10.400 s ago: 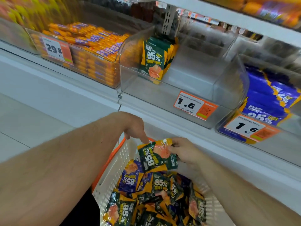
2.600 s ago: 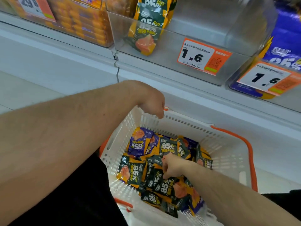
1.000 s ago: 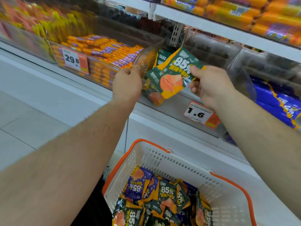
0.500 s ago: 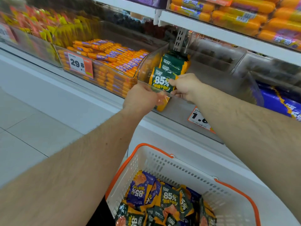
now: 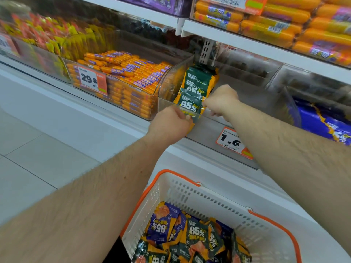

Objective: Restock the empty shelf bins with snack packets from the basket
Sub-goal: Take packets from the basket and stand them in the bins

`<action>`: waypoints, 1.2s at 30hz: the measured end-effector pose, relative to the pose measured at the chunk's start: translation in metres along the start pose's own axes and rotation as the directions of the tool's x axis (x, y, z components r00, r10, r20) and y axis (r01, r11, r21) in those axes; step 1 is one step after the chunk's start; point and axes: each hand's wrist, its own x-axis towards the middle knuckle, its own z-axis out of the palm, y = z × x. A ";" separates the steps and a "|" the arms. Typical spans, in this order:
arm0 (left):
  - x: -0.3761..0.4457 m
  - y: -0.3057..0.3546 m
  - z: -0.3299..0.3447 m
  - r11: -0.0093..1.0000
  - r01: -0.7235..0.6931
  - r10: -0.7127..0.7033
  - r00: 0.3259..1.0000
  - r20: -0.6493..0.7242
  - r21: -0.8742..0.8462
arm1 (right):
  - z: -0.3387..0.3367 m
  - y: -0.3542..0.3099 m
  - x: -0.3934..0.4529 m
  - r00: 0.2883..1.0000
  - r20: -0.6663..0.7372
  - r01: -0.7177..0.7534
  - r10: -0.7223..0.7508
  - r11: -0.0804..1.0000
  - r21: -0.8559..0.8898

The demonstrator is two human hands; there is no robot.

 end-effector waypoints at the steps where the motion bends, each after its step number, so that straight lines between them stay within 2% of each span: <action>1: -0.001 -0.001 0.003 0.999 -0.036 0.035 0.999 0.026 0.031 | -0.004 0.002 -0.007 0.992 -0.093 0.086 -0.091 0.995 -0.058; 3: -0.004 -0.003 0.009 0.987 -0.107 0.095 0.990 0.103 0.120 | -0.009 0.005 -0.030 0.927 -0.228 0.296 -0.297 0.954 -0.036; 5: -0.007 -0.005 0.014 0.963 -0.161 0.112 0.968 0.224 0.215 | -0.007 0.012 -0.060 0.827 -0.334 0.496 -0.452 0.866 0.057; 7: -0.009 -0.007 0.017 0.929 -0.216 0.096 0.925 0.368 0.301 | -0.001 0.024 -0.086 0.745 -0.435 0.617 -0.506 0.770 0.161; 9: -0.013 -0.008 0.022 0.874 -0.296 0.063 0.855 0.515 0.386 | 0.012 0.041 -0.107 0.722 -0.473 0.654 -0.506 0.722 0.226; 10: -0.016 -0.009 0.026 0.842 -0.337 0.031 0.809 0.586 0.420 | 0.023 0.053 -0.115 0.736 -0.458 0.646 -0.499 0.720 0.252; 12: -0.025 -0.011 0.037 0.790 -0.397 -0.042 0.725 0.688 0.467 | 0.048 0.080 -0.128 0.794 -0.390 0.590 -0.466 0.745 0.310; 16: -0.038 -0.019 0.050 0.714 -0.459 -0.158 0.630 0.761 0.528 | 0.103 0.136 -0.141 0.943 -0.118 0.333 -0.311 0.878 0.344; 18: -0.040 -0.024 0.054 0.694 -0.472 -0.208 0.592 0.778 0.544 | 0.127 0.158 -0.142 0.979 0.016 0.188 -0.201 0.936 0.298; 20: -0.040 -0.028 0.057 0.676 -0.478 -0.230 0.587 0.777 0.561 | 0.149 0.181 -0.145 0.975 0.170 0.112 -0.144 0.976 0.187; 22: -0.040 -0.030 0.061 0.672 -0.477 -0.240 0.584 0.775 0.567 | 0.172 0.205 -0.152 0.926 0.363 0.096 -0.104 0.995 0.040; 23: -0.040 -0.031 0.063 0.672 -0.473 -0.246 0.583 0.774 0.570 | 0.184 0.217 -0.157 0.880 0.471 0.092 -0.065 0.995 -0.035; 26: -0.041 -0.029 0.067 0.662 -0.469 -0.274 0.575 0.771 0.585 | 0.212 0.245 -0.174 0.677 0.736 0.099 0.025 0.987 -0.124; 28: -0.039 -0.029 0.071 0.656 -0.472 -0.281 0.570 0.772 0.588 | 0.222 0.254 -0.186 0.559 0.829 0.143 0.039 0.979 -0.142; 30: -0.036 -0.029 0.075 0.657 -0.474 -0.280 0.569 0.774 0.586 | 0.229 0.257 -0.196 0.526 0.850 0.175 0.035 0.973 -0.149; 33: -0.035 -0.028 0.079 0.657 -0.481 -0.270 0.570 0.776 0.581 | 0.235 0.258 -0.205 0.546 0.838 0.162 0.028 0.977 -0.138; 36: -0.034 -0.028 0.080 0.658 -0.481 -0.266 0.570 0.777 0.579 | 0.240 0.257 -0.209 0.532 0.847 0.176 0.026 0.974 -0.140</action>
